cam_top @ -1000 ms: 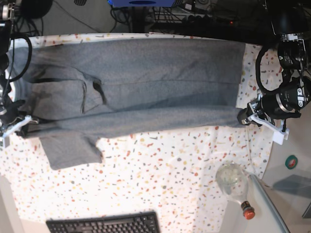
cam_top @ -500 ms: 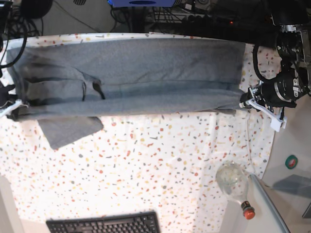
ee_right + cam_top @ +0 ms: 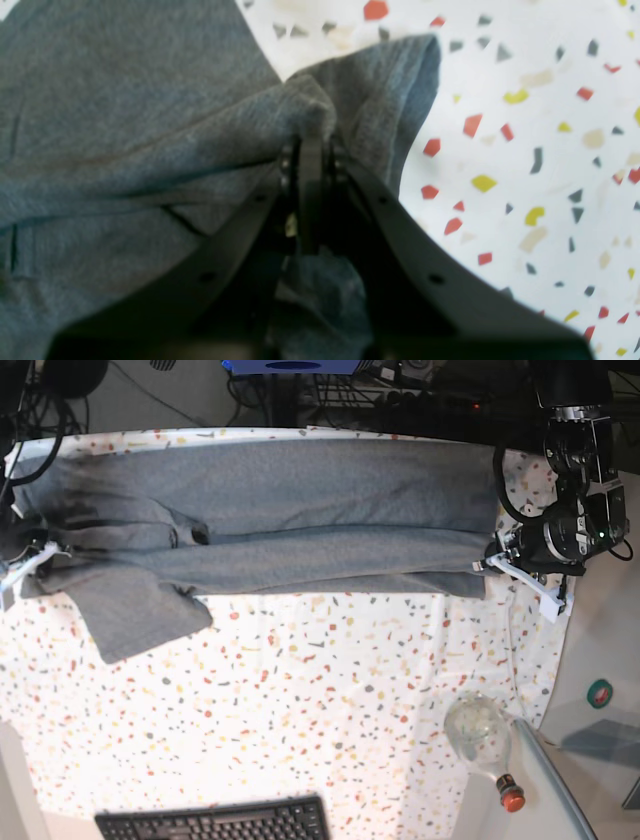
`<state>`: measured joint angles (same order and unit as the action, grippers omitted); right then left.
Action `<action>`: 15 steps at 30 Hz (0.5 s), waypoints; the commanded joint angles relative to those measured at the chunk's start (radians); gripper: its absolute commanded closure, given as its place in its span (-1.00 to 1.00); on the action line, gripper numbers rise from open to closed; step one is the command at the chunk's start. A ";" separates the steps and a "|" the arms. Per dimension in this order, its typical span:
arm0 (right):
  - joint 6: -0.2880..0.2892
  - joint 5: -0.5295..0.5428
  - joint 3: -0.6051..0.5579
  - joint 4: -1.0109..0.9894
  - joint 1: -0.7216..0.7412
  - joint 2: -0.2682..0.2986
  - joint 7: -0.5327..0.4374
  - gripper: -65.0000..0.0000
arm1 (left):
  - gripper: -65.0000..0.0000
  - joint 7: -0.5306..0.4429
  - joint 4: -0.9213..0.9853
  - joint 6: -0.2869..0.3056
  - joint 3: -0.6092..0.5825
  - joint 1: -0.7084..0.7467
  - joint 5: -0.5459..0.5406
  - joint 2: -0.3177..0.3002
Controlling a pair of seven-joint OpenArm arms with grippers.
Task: Layout the t-shirt on the table in an organized manner, then fold the t-shirt properly
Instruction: 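Fold the held shirt edge over toward the opposite side with both grippers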
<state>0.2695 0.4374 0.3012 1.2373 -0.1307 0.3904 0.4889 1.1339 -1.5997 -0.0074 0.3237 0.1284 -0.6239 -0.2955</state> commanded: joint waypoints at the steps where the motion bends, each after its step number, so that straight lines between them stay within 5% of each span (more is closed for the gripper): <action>1: 0.000 0.004 0.008 0.014 0.010 0.022 -0.011 1.00 | 1.00 -0.012 -0.015 0.002 0.004 -0.008 0.000 -0.017; 6: -0.002 0.001 0.059 0.014 0.010 0.022 -0.008 1.00 | 1.00 -0.012 -0.014 0.002 0.004 -0.008 0.000 -0.017; 12: -0.002 0.002 0.102 0.023 0.016 0.022 0.110 1.00 | 1.00 -0.010 -0.015 -0.001 -0.042 -0.009 0.000 -0.018; 15: -0.002 0.005 0.135 0.026 0.018 0.005 0.118 0.62 | 1.00 -0.010 -0.014 -0.003 -0.053 -0.016 0.002 -0.018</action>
<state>0.2691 0.4370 0.4290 1.2423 -0.1257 0.3790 0.6224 1.1343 -1.5990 -0.0082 0.2604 0.1261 -0.6178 -0.2966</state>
